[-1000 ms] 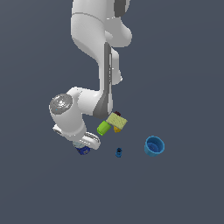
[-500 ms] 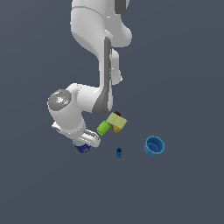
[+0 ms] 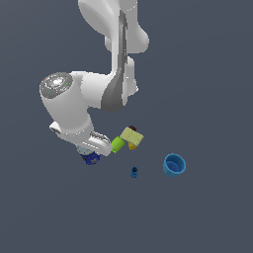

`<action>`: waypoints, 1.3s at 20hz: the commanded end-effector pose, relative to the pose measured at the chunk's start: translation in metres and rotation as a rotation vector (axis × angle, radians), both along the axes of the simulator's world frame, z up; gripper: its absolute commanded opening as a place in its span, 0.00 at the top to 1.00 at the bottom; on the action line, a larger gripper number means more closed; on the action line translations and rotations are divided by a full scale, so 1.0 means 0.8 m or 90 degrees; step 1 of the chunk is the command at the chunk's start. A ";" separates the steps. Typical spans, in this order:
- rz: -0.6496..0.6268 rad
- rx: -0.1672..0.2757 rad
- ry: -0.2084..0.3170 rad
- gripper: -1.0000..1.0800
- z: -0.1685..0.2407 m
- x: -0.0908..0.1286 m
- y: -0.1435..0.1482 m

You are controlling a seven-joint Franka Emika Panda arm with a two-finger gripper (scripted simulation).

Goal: Pick up a designated object from a clutter of objects.

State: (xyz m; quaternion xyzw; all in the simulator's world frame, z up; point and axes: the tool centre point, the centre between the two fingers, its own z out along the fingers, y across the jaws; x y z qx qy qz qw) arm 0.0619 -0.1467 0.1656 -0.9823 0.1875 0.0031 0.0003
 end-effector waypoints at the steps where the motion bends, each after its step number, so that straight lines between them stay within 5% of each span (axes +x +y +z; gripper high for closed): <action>1: 0.000 -0.001 -0.003 1.00 0.038 -0.002 0.000; 14: -0.001 -0.002 -0.004 1.00 0.212 -0.016 0.004; 26: 0.000 -0.001 -0.004 1.00 0.274 -0.016 0.006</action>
